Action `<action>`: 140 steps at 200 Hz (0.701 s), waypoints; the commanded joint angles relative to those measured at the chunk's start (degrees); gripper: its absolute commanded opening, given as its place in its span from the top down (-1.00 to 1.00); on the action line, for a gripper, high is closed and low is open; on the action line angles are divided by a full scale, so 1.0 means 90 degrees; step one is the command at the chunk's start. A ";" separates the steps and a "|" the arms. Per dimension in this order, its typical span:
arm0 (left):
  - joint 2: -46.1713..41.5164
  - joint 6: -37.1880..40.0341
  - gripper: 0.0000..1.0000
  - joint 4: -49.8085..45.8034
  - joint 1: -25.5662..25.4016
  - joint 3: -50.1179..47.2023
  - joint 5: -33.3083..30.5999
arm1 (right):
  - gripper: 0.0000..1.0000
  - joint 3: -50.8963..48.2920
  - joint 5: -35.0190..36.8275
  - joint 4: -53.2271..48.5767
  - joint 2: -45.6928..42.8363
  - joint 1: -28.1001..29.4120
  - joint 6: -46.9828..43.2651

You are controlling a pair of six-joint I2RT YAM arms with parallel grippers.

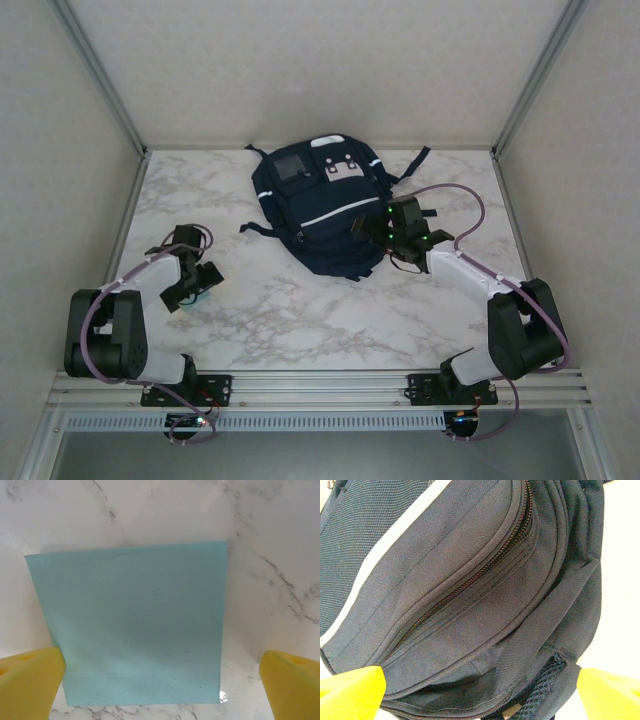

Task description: Pack the student bag

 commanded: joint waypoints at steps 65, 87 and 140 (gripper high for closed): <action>-0.0428 -0.0328 -1.00 -0.0915 -0.0199 0.0480 0.0429 | -0.98 -0.0046 0.0036 0.0125 0.0015 0.0075 0.0191; -0.0553 -0.0211 -1.00 -0.1189 -0.0190 0.0510 0.0177 | -0.97 -0.0021 -0.0046 0.0213 0.0109 0.0091 0.0233; -0.0212 -0.0451 -1.00 -0.0826 -0.0168 0.0131 0.0136 | -0.97 0.0051 -0.0079 0.0206 0.0226 0.0136 0.0221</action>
